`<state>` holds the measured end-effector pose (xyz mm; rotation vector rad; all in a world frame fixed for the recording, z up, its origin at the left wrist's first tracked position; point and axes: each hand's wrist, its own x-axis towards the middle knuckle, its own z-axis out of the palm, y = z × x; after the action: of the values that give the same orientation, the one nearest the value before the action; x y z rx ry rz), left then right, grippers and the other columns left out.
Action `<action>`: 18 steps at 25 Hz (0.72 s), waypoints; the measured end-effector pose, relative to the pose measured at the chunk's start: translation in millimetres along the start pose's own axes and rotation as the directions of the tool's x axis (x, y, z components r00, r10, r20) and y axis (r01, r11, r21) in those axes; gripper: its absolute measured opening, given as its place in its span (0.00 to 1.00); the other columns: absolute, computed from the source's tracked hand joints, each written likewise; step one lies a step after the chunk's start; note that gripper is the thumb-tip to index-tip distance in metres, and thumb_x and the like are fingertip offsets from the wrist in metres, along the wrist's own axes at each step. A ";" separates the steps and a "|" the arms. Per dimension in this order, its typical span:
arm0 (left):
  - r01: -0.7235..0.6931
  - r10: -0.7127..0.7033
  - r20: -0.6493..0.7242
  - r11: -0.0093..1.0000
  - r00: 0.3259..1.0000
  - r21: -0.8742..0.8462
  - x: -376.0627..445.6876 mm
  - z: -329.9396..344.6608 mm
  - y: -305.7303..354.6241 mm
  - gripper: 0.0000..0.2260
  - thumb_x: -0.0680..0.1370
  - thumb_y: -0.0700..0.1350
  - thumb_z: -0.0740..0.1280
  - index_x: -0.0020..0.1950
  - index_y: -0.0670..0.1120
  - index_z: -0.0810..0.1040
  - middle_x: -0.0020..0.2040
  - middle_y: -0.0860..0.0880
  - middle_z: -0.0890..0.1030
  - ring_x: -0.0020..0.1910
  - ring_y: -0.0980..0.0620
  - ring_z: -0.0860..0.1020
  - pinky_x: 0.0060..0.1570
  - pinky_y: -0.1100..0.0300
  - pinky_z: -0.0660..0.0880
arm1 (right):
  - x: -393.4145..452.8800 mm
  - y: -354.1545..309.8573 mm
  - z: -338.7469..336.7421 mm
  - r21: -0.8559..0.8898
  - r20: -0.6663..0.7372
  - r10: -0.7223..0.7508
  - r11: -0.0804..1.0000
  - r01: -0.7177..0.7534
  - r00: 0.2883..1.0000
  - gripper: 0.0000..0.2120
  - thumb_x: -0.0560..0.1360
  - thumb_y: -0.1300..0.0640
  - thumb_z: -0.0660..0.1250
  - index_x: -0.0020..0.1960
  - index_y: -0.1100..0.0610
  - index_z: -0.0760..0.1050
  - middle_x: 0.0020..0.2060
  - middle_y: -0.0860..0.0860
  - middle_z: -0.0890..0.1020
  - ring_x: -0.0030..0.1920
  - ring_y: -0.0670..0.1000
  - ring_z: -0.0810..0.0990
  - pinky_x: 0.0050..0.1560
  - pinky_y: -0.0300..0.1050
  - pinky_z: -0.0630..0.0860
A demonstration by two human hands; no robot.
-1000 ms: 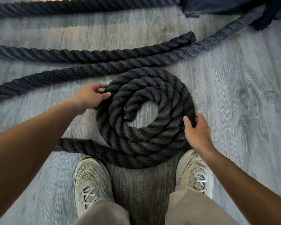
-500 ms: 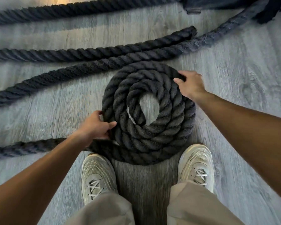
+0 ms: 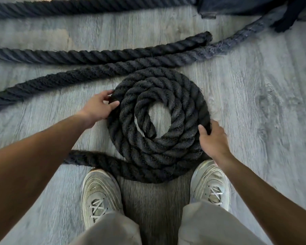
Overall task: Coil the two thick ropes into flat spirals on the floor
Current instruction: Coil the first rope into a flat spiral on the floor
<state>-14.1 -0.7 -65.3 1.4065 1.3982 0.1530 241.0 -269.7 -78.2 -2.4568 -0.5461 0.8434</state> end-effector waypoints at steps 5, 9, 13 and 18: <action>0.067 -0.059 -0.084 0.993 0.995 0.099 -6.7 -1.4 -15.6 0.32 0.79 0.44 0.71 0.80 0.51 0.61 0.63 0.45 0.81 0.55 0.45 0.83 0.50 0.49 0.83 | 38.2 -33.3 -11.9 -0.045 0.052 -0.097 0.994 0.100 0.994 0.19 0.82 0.49 0.64 0.70 0.54 0.74 0.63 0.57 0.78 0.61 0.59 0.78 0.63 0.51 0.75; 0.181 -0.163 -0.131 0.974 0.978 0.139 -63.1 3.5 -40.0 0.30 0.73 0.48 0.76 0.72 0.50 0.68 0.61 0.41 0.82 0.57 0.40 0.82 0.59 0.42 0.79 | 76.5 -89.1 -11.3 -0.117 0.046 -0.250 0.960 0.254 0.967 0.16 0.82 0.52 0.65 0.68 0.52 0.77 0.61 0.55 0.81 0.61 0.59 0.79 0.60 0.50 0.76; 0.302 -0.304 -0.037 0.952 0.952 -0.051 -97.0 17.7 -44.2 0.18 0.72 0.45 0.80 0.54 0.52 0.74 0.53 0.44 0.84 0.49 0.42 0.85 0.48 0.45 0.83 | 89.4 -112.8 -5.3 -0.126 0.019 -0.254 0.959 0.254 0.967 0.12 0.80 0.54 0.66 0.60 0.57 0.81 0.52 0.56 0.84 0.55 0.59 0.82 0.54 0.50 0.79; 0.193 -0.188 -0.109 0.980 0.976 0.040 -32.6 -24.1 -8.7 0.34 0.76 0.53 0.74 0.78 0.50 0.63 0.64 0.45 0.78 0.54 0.47 0.80 0.41 0.53 0.78 | 31.9 -47.6 -13.7 0.025 -0.008 -0.119 0.993 0.119 0.993 0.20 0.81 0.51 0.65 0.71 0.53 0.72 0.57 0.52 0.80 0.53 0.53 0.80 0.44 0.38 0.74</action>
<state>-46.5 -14.6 -43.6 1.3125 1.6251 0.0678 263.2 -219.5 -56.8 -2.3770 -0.6687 0.7895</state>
